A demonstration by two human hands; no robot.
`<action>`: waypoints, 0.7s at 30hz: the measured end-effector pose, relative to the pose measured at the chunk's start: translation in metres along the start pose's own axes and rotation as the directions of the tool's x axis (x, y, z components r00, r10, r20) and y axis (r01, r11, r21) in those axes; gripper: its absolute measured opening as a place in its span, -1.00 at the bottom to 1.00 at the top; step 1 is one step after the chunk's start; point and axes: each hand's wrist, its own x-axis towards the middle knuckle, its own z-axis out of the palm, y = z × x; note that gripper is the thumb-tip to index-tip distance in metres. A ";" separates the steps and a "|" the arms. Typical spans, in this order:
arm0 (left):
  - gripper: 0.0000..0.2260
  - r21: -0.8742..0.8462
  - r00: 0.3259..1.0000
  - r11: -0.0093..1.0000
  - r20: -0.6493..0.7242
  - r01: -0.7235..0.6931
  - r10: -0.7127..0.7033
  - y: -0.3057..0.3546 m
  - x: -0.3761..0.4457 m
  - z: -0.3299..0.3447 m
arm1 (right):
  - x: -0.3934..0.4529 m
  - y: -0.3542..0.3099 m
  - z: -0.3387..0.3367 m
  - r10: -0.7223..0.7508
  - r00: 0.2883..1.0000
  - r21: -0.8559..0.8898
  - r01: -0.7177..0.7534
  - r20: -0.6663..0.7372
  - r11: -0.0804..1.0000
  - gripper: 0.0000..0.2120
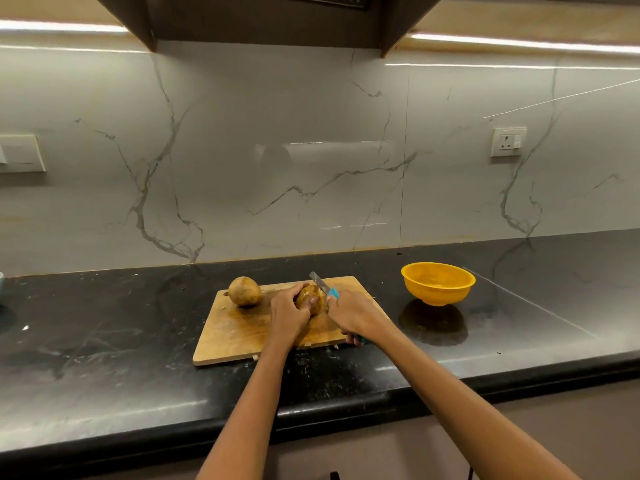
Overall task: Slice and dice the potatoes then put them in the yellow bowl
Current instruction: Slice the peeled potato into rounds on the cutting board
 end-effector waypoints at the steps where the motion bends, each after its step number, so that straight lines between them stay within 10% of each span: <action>1: -0.60 0.001 1.000 1.000 -0.001 0.001 -0.001 0.000 0.000 0.000 | 0.000 0.000 0.000 0.012 1.000 0.009 -0.012 0.009 1.000 -0.61; 21: -0.62 -0.032 0.999 0.999 -0.021 -0.033 0.032 0.005 0.000 -0.006 | 0.023 0.004 0.023 0.072 0.996 -0.154 -0.064 0.051 0.986 -0.60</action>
